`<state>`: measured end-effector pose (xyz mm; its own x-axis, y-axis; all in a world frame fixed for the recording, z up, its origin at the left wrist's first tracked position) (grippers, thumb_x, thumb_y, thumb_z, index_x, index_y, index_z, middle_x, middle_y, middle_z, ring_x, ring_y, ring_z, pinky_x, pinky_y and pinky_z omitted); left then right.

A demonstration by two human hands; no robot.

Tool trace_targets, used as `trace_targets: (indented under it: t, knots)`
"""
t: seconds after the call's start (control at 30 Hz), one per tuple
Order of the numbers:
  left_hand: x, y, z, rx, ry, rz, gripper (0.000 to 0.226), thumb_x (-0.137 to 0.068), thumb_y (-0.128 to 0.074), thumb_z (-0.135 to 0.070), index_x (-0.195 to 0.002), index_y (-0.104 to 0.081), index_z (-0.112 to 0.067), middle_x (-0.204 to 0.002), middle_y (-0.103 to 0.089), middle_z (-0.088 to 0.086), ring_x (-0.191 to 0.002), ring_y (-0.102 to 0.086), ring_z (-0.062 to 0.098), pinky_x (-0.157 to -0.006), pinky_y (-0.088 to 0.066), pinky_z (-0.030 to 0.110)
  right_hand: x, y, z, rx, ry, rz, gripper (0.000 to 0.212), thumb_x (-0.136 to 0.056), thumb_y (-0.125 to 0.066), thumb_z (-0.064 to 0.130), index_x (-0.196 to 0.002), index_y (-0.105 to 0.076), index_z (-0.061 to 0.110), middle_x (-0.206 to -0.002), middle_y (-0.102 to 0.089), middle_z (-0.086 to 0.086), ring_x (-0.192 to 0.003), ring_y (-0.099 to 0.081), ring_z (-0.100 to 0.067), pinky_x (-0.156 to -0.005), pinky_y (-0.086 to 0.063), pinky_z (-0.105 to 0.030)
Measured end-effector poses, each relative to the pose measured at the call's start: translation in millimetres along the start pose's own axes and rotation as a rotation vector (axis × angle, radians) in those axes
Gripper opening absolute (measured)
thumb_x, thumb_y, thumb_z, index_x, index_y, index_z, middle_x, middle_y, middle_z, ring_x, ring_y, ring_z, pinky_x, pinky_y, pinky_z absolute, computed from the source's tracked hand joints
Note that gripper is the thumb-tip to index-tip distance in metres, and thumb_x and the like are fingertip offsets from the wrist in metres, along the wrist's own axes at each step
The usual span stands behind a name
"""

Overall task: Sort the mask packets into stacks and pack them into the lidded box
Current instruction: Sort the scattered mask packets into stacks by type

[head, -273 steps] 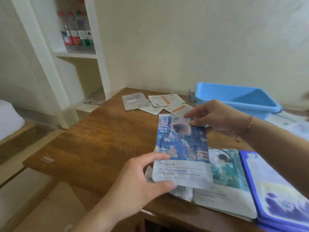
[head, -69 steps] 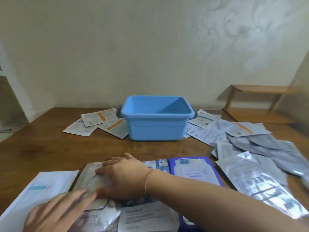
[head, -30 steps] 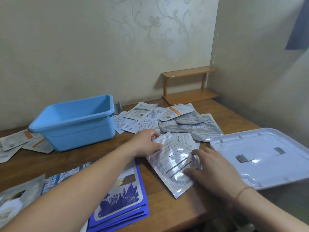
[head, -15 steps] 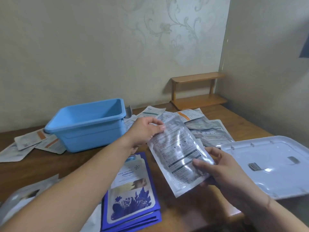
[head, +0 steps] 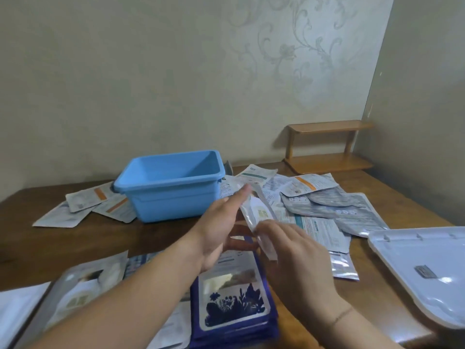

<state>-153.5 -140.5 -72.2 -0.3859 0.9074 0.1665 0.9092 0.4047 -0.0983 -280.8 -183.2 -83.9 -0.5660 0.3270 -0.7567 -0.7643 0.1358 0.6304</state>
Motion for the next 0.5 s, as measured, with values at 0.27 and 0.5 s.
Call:
trace_targets:
  t: [0.27,0.5]
  knots:
    - [9,36,8,-0.037,-0.084,-0.125,0.027,-0.101,-0.046,-0.014,-0.116,-0.069,-0.013,-0.111,-0.073,0.013,-0.107,-0.066,0.036,-0.097,-0.049,0.054,-18,4,3,-0.217,-0.065,0.212,0.047,-0.08,-0.051,0.072,-0.098,-0.067,0.031,-0.108,-0.063,0.02,-0.105,-0.054,-0.002,-0.085,-0.046,-0.02]
    - [37,45,14,0.033,-0.017,0.045,0.03,-0.101,-0.045,-0.014,-0.12,-0.066,-0.005,-0.118,-0.07,0.018,-0.114,-0.064,0.034,-0.105,-0.044,0.056,-44,-24,-40,-0.989,-0.865,0.435,0.046,-0.083,-0.074,0.023,-0.126,-0.056,0.025,-0.105,-0.073,-0.011,-0.089,-0.072,-0.03,-0.077,-0.056,-0.053]
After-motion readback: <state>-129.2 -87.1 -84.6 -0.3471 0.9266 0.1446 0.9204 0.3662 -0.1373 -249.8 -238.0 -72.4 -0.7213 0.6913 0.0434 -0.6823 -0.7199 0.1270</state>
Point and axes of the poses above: each hand's wrist, its own x-axis away from the middle knuckle, its own y-axis out of the back of the hand, z = x × y, the point moved 4 cm from there along -x, towards the middle knuckle
